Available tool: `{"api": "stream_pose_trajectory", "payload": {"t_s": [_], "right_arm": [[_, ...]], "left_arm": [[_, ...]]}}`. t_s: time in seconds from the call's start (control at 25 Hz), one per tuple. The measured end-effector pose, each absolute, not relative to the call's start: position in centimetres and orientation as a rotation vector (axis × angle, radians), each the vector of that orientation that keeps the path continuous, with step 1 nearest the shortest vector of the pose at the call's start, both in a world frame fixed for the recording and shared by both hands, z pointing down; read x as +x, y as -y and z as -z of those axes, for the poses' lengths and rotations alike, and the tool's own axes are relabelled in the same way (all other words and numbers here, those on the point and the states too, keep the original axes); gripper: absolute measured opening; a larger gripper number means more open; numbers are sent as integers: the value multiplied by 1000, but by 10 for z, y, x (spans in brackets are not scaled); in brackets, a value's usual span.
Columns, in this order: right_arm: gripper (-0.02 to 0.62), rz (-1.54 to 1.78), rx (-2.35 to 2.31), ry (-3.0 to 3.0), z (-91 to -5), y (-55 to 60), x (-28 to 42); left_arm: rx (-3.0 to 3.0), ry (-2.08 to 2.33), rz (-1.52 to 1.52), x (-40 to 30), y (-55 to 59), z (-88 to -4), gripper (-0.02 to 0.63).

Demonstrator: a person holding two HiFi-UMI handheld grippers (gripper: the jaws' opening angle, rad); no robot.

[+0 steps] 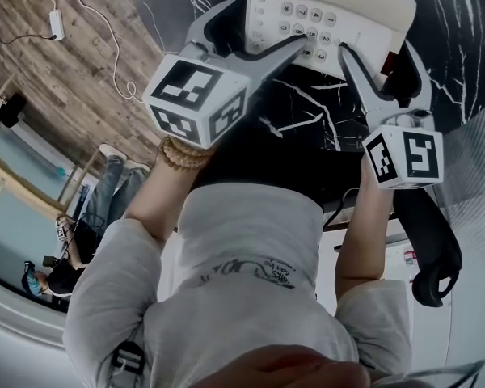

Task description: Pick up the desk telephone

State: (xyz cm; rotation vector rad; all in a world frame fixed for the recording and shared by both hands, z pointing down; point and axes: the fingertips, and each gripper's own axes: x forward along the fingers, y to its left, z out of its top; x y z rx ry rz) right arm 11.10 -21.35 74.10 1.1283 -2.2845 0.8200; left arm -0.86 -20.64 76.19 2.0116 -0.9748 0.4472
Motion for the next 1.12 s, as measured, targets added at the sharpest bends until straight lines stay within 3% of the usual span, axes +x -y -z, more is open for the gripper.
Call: {"api": "stream_pose_trajectory", "payload": {"t_s": [0.52, 1.12], "right_arm": [[360, -933, 1117, 2362, -750, 208, 108], [351, -928, 1179, 2361, -716, 210, 102]], "left_arm": [[2046, 1034, -469, -4, 210, -767, 383], [2124, 1065, -512, -9, 222, -728, 379]]}}
